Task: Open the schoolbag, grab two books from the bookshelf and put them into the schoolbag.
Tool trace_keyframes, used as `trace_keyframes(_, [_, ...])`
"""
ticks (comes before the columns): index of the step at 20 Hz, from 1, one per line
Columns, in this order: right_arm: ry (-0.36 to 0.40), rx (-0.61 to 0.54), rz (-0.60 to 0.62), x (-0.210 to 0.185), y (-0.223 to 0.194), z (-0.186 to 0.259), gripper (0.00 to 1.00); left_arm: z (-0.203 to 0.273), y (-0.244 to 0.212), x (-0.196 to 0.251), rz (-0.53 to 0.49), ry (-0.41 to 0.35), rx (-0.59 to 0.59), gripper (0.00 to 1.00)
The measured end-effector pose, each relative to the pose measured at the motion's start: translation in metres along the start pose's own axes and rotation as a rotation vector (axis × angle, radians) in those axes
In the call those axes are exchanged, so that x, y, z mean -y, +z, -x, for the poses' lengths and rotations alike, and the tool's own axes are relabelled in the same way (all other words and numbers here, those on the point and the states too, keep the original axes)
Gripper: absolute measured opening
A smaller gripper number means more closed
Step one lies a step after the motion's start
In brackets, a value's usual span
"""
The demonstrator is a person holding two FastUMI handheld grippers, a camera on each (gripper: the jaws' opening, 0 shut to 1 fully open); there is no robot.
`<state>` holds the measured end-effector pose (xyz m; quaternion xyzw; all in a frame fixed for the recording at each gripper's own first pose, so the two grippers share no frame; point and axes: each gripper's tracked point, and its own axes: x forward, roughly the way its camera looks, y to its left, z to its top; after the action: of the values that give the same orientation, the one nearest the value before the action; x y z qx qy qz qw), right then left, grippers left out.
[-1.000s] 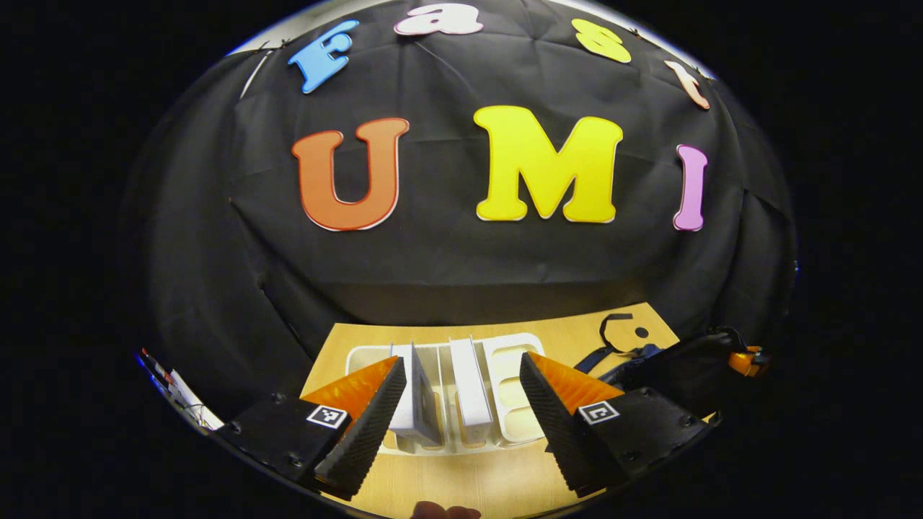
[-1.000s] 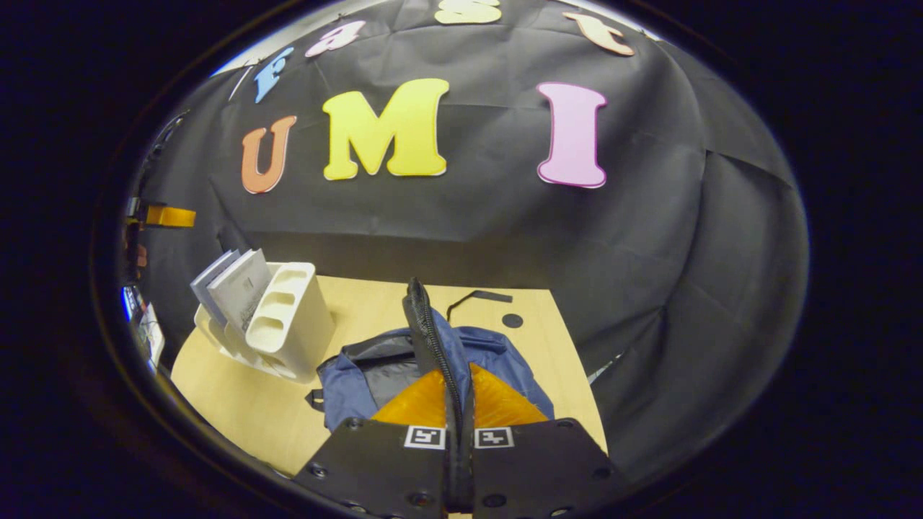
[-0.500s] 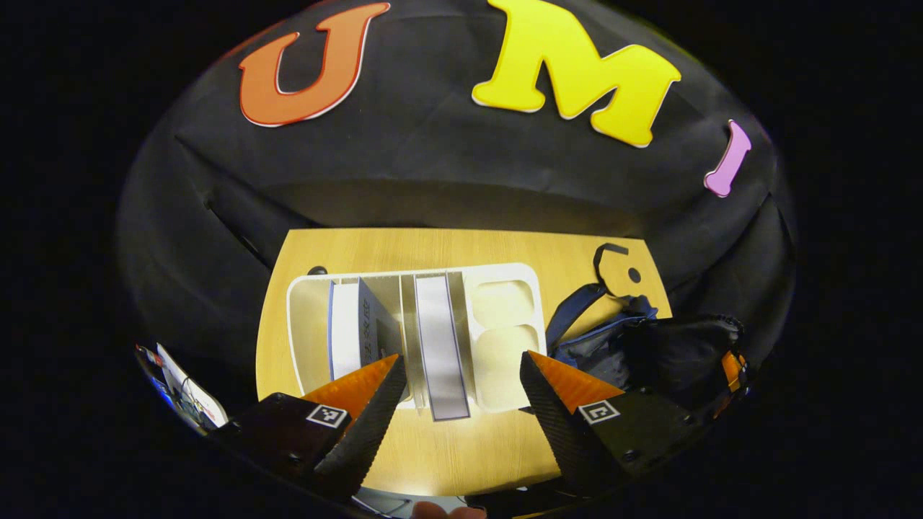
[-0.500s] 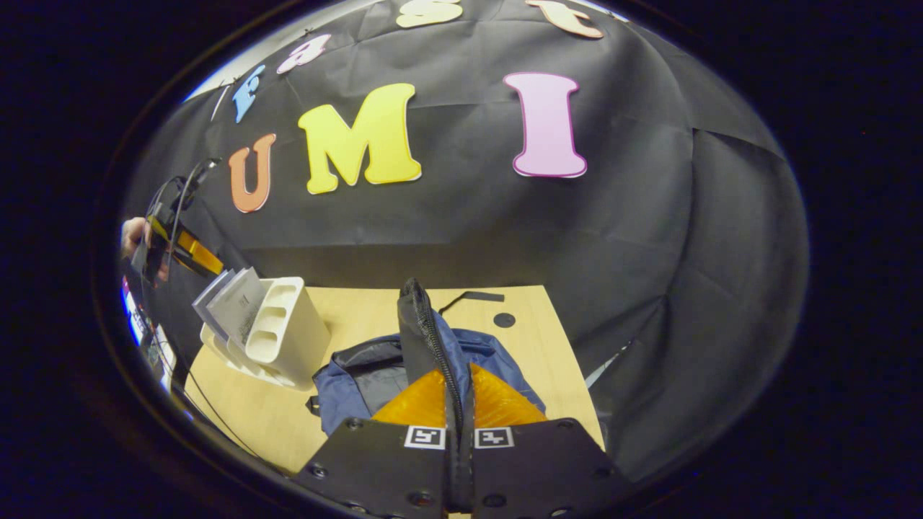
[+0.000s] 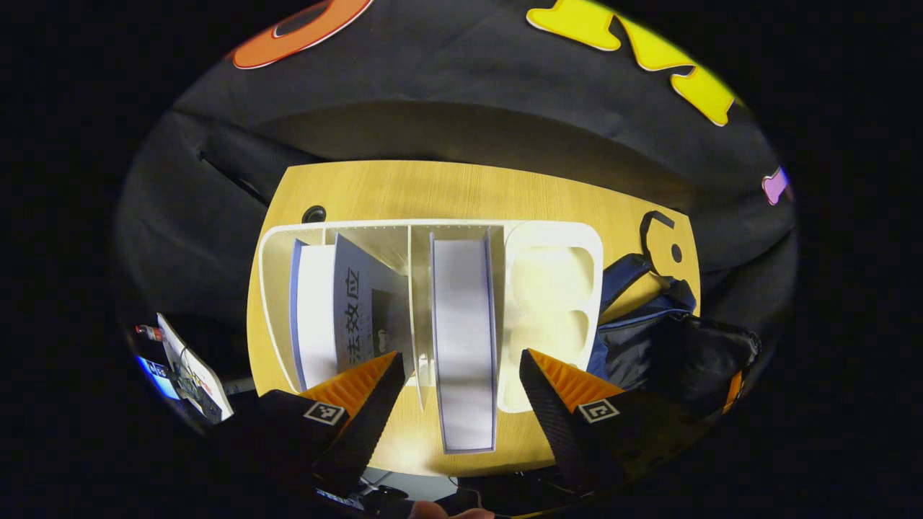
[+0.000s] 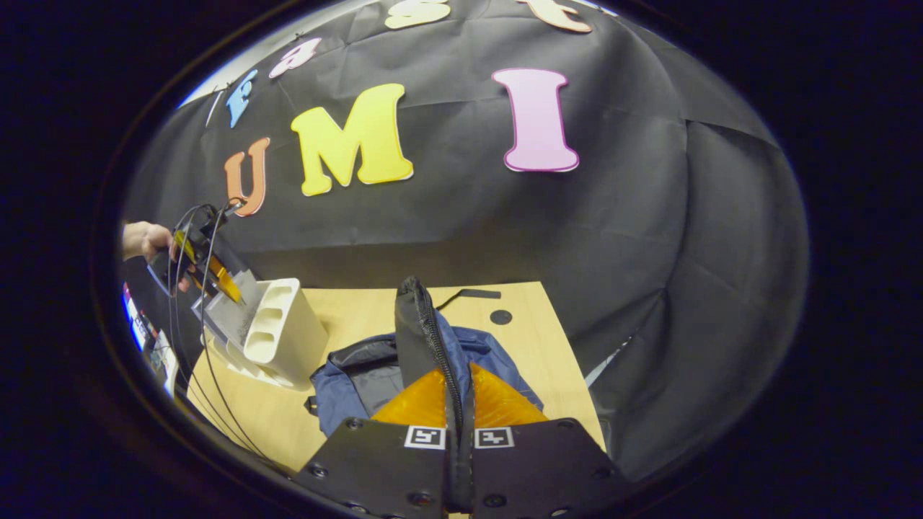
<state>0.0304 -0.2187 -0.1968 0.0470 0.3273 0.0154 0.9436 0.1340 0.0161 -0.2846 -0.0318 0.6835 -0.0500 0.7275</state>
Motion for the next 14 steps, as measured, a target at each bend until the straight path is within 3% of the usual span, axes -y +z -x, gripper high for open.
trace_keyframes(3, [-0.005,0.001,-0.006,0.003,-0.001,-0.002,0.0,-0.013,-0.001,-0.001,-0.001,0.017,-0.047,0.99])
trace_keyframes(7, [-0.009,-0.001,-0.012,0.006,-0.005,-0.002,0.0,-0.026,0.001,-0.003,-0.011,0.054,-0.076,0.88])
trace_keyframes(14, [-0.026,0.017,0.049,0.001,-0.004,-0.003,0.0,-0.035,-0.004,-0.004,-0.041,0.086,-0.121,0.56])
